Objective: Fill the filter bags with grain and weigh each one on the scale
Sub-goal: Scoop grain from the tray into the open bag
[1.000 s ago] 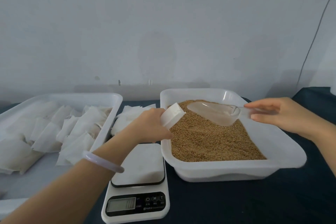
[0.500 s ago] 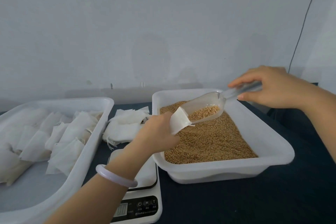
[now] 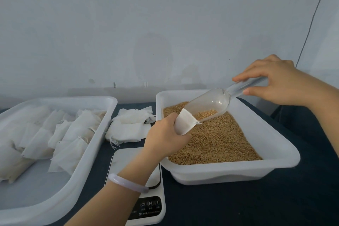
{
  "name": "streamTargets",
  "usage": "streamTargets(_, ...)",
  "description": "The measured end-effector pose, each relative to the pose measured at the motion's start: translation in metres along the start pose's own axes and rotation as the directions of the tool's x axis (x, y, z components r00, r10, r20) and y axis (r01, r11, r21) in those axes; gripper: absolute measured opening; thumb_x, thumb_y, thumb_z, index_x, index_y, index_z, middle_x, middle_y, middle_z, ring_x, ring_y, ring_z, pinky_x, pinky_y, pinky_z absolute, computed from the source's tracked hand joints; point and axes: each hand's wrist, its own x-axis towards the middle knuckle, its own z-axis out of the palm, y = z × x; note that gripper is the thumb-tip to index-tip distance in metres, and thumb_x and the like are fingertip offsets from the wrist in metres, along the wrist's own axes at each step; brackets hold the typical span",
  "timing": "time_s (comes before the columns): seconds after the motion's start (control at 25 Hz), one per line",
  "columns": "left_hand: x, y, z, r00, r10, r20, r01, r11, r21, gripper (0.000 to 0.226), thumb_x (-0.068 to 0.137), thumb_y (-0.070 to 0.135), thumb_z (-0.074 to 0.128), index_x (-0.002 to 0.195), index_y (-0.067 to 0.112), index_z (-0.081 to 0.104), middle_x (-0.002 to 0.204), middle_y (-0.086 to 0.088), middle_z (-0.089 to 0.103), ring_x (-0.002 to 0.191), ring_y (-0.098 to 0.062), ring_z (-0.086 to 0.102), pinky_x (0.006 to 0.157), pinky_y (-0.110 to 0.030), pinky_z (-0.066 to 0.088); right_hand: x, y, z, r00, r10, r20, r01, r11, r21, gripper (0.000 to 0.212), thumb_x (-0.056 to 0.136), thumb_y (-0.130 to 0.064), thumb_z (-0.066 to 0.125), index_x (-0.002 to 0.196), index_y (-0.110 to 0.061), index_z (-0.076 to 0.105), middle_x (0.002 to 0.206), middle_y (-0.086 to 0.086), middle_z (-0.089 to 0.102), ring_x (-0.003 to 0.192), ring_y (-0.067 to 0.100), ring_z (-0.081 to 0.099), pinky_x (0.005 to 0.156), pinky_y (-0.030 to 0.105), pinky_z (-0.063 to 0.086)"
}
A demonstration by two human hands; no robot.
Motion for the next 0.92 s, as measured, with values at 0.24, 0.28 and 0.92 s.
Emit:
streamTargets(0.24, -0.0023, 0.0003, 0.0025, 1.000, -0.016, 0.012, 0.016, 1.000, 0.017, 0.035, 0.076, 0.038, 0.065, 0.105, 0.022, 0.053, 0.086, 0.004, 0.063, 0.083, -0.021, 0.061, 0.075, -0.041, 0.053, -0.0024, 0.0053, 0.0022, 0.999, 0.017, 0.027, -0.018, 0.999, 0.050, 0.040, 0.081, -0.030, 0.069, 0.092, -0.062, 0.048, 0.102, -0.026, 0.055, 0.104, 0.003, 0.032, 0.096, 0.031, 0.019)
streamTargets(0.28, -0.0025, -0.0001, 0.0025, 1.000, -0.019, 0.010, 0.019, 1.000, 0.013, 0.035, 0.076, 0.038, 0.065, 0.105, 0.023, 0.053, 0.086, 0.004, 0.063, 0.083, -0.021, 0.062, 0.075, -0.041, 0.053, -0.0029, 0.0059, 0.0029, 0.999, 0.020, 0.032, -0.022, 0.998, 0.060, 0.040, 0.081, -0.030, 0.069, 0.092, -0.062, 0.048, 0.103, -0.027, 0.055, 0.104, 0.003, 0.032, 0.097, 0.032, 0.020)
streamTargets(0.92, -0.0052, -0.0036, 0.0049, 0.999, -0.008, -0.035, 0.008, 1.000, 0.005, 0.031, 0.075, 0.040, 0.066, 0.098, 0.023, 0.055, 0.082, 0.007, 0.062, 0.080, -0.018, 0.061, 0.070, -0.037, 0.054, -0.0075, 0.0075, 0.0073, 0.995, 0.071, 0.066, -0.079, 0.989, 0.123, 0.039, 0.081, -0.027, 0.070, 0.094, -0.059, 0.052, 0.104, -0.029, 0.054, 0.104, 0.001, 0.034, 0.098, 0.031, 0.025)
